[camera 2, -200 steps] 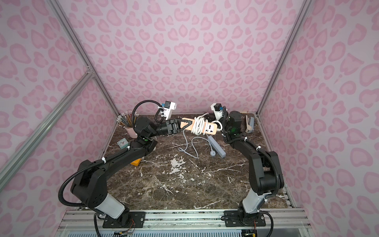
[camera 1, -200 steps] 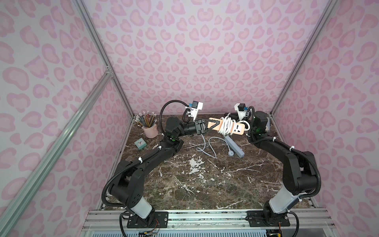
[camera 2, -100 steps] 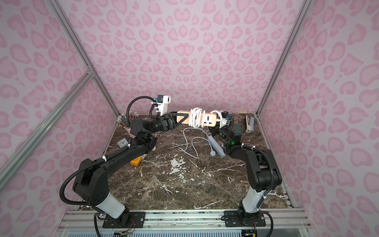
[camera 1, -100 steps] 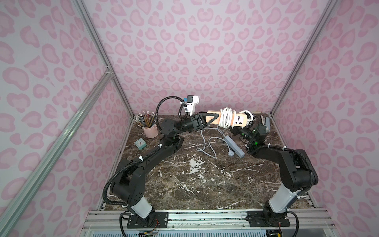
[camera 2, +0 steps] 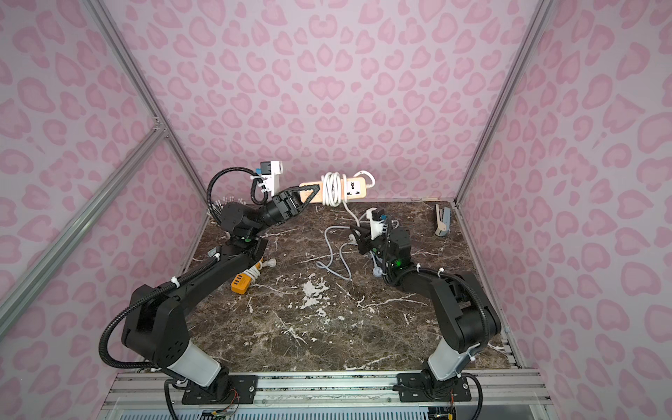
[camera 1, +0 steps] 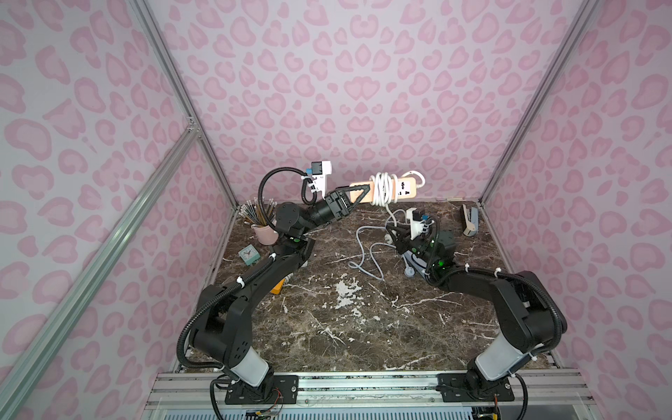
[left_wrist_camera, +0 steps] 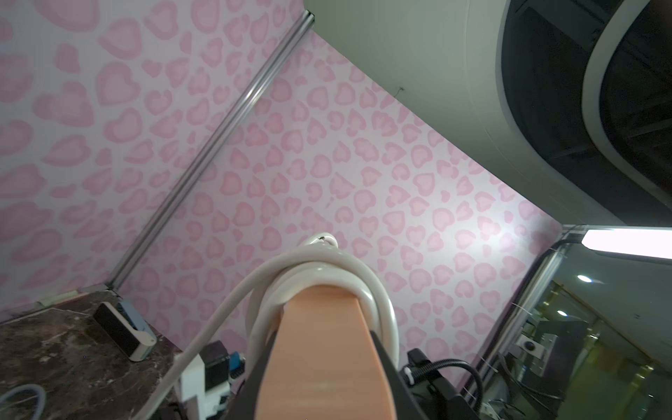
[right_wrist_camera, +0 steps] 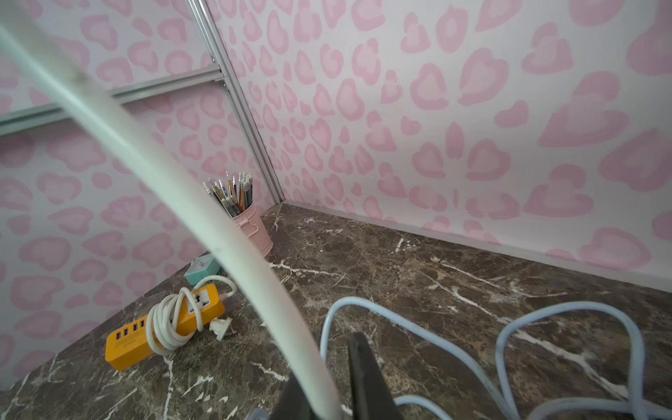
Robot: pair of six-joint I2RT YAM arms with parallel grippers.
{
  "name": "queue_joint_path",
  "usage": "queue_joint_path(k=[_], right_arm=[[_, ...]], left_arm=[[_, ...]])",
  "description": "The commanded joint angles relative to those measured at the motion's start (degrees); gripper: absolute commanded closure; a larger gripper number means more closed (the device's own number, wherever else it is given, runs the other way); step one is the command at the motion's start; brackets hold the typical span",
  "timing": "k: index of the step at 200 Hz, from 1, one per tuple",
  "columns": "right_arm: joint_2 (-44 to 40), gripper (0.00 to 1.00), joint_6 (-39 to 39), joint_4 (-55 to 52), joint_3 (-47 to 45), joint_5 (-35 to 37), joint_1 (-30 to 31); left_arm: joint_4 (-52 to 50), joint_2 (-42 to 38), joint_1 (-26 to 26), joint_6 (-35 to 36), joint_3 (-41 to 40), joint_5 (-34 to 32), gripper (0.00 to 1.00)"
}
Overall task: Wrap the cord around the power strip
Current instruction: Wrap the power cord around the power strip.
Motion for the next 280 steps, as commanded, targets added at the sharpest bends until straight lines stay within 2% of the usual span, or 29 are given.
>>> queue_joint_path(k=[1, 18, 39, 63, 78, 91, 114, 150, 175, 193, 212, 228, 249, 280], right_arm=[[-4.8, 1.00, -11.5, -10.9, -1.9, 8.7, 3.6], [-10.0, 1.00, -16.7, -16.9, -3.0, 12.7, 6.2], [-15.4, 1.00, -22.5, -23.7, -2.6, 17.1, 8.8], [-20.8, 1.00, -26.9, -26.2, -0.2, 18.1, 9.8], [-22.3, 1.00, -29.5, -26.1, 2.8, 18.3, 9.8], [-21.6, 1.00, -32.2, -27.5, 7.4, 20.4, 9.7], [-17.2, 1.00, -36.6, -29.2, 15.2, 21.5, 6.6], [-6.8, 1.00, -40.9, -35.0, 24.7, 15.2, -2.6], [-1.2, 1.00, -42.0, -37.2, 28.3, 7.9, -7.0], [1.0, 1.00, -42.8, -38.5, 29.5, 4.1, -7.7], [2.0, 0.94, -43.3, -41.1, 29.5, 0.2, -7.6], [1.2, 0.88, -42.4, -42.4, 28.1, -3.7, -7.5], [-0.7, 0.75, -41.7, -45.1, 25.0, -10.4, -7.5], [-2.4, 0.68, -43.2, -50.0, 21.2, -14.5, -7.4]], left_arm=[[-20.0, -2.0, 0.7, 24.1, 4.4, -10.4, 0.97], [-38.6, -1.8, 0.8, 41.4, 9.3, -18.2, 0.97], [-51.7, -0.4, 0.8, 54.4, 11.6, -28.0, 0.97], [-60.1, 0.9, 0.1, 61.9, 11.2, -35.6, 0.97], [-64.4, 1.6, -0.6, 63.8, 11.1, -35.6, 0.97], [-67.8, 2.1, -1.7, 64.7, 11.4, -32.9, 0.97], [-72.7, 2.1, -3.0, 64.2, 11.9, -22.7, 0.97], [-74.0, -2.0, -4.1, 60.9, 8.3, -2.0, 0.97], [-69.7, -5.4, -5.5, 57.3, 5.4, 12.3, 0.97], [-59.0, -7.6, -5.5, 50.4, 0.1, 20.0, 0.97], [-52.0, -8.6, -5.4, 46.3, -2.2, 22.9, 0.97], [-48.1, -8.2, -4.9, 43.9, -3.3, 22.5, 0.97], [-41.9, -7.4, -4.1, 39.8, -5.1, 22.0, 0.97], [-31.2, -6.7, -1.9, 32.0, -8.4, 21.4, 0.97]])
